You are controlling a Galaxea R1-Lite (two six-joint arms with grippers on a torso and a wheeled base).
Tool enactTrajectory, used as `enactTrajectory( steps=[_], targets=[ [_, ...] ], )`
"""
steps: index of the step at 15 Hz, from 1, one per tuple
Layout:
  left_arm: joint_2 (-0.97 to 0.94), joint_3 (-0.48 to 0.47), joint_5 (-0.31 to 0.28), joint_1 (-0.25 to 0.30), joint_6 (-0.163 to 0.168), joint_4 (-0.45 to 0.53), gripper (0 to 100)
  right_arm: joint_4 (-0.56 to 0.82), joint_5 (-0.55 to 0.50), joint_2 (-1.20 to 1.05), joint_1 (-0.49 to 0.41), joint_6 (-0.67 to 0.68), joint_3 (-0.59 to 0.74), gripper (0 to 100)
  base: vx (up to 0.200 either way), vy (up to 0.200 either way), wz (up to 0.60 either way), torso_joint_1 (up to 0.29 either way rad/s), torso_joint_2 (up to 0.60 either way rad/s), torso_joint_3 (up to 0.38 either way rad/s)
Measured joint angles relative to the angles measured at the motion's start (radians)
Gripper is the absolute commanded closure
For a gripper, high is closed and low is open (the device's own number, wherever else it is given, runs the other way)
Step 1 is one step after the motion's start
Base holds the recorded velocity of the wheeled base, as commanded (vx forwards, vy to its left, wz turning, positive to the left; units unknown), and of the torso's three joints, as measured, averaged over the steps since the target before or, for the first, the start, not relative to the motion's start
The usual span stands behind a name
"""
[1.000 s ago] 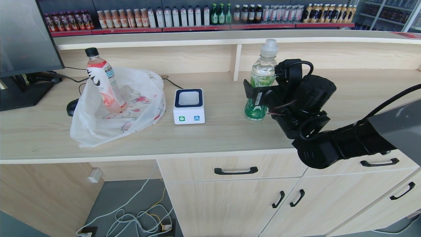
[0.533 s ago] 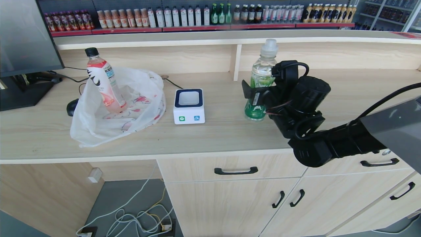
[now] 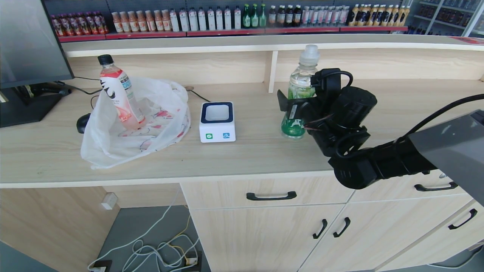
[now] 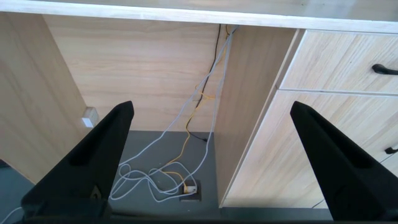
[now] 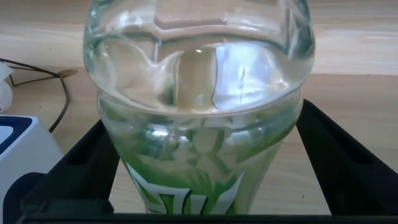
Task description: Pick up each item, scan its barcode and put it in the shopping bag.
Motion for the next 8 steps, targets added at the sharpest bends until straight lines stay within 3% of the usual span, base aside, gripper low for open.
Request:
enactTrajectory(
  steps=[8],
  targets=[
    [0.0, 0.0, 0.0, 0.0, 0.0, 0.0, 0, -0.001, 0.0, 0.018, 0.0, 0.0, -0.02, 0, 0.0, 0.0, 0.0, 0.0, 0.0, 0.0]
  ],
)
